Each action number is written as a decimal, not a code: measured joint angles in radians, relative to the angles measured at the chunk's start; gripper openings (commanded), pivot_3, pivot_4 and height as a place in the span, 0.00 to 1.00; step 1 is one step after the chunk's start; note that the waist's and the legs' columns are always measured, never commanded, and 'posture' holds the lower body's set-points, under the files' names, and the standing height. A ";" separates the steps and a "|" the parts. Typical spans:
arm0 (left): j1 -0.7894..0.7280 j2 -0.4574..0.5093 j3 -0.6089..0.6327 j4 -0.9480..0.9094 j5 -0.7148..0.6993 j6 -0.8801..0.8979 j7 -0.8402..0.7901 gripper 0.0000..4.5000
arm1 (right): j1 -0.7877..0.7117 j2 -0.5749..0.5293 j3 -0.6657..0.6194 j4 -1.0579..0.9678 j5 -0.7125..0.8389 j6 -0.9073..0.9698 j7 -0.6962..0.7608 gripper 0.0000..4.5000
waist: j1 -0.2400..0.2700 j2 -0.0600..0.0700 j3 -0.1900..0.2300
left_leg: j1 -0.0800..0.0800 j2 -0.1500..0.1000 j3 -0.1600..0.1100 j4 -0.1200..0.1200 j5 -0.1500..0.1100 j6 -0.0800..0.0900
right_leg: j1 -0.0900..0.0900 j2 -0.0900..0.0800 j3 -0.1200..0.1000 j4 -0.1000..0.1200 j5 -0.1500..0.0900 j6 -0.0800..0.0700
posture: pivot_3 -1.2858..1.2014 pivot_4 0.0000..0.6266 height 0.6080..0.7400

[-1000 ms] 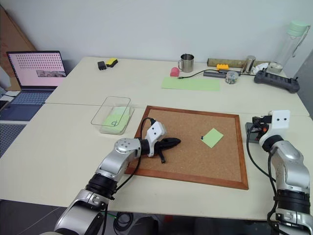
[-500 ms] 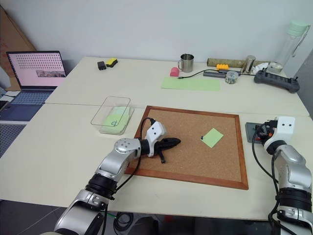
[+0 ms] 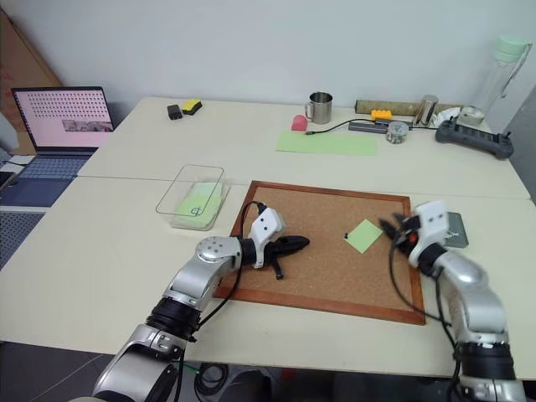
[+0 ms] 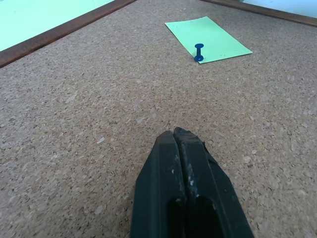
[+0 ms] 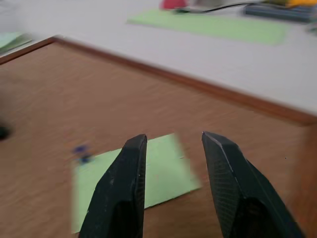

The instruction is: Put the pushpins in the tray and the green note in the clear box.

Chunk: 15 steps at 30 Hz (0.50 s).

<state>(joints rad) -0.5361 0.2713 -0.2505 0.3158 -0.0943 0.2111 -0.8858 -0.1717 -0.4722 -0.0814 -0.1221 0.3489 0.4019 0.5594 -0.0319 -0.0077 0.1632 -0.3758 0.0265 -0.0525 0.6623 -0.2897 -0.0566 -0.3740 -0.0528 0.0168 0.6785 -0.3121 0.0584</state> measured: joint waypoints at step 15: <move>0.002 0.002 0.000 -0.003 0.000 0.000 -0.002 0.00 | -0.059 0.107 0.089 0.061 -0.060 -0.002 -0.032 0.40 | 0.001 0.000 0.000 | 0.000 0.000 -0.001 0.000 0.000 0.000 | 0.000 0.000 0.000 0.000 0.000 0.000 | 0.52 0.24 1.00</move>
<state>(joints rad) -0.5345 0.2737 -0.2504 0.3125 -0.0944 0.2112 -0.8880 -0.2308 -0.3657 0.0073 -0.0608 0.2887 0.4000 0.5269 -0.0313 -0.0077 0.1632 -0.3755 0.0266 -0.0531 0.6621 -0.2897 -0.0566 -0.3742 -0.0526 0.0164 0.6785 -0.3121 0.0584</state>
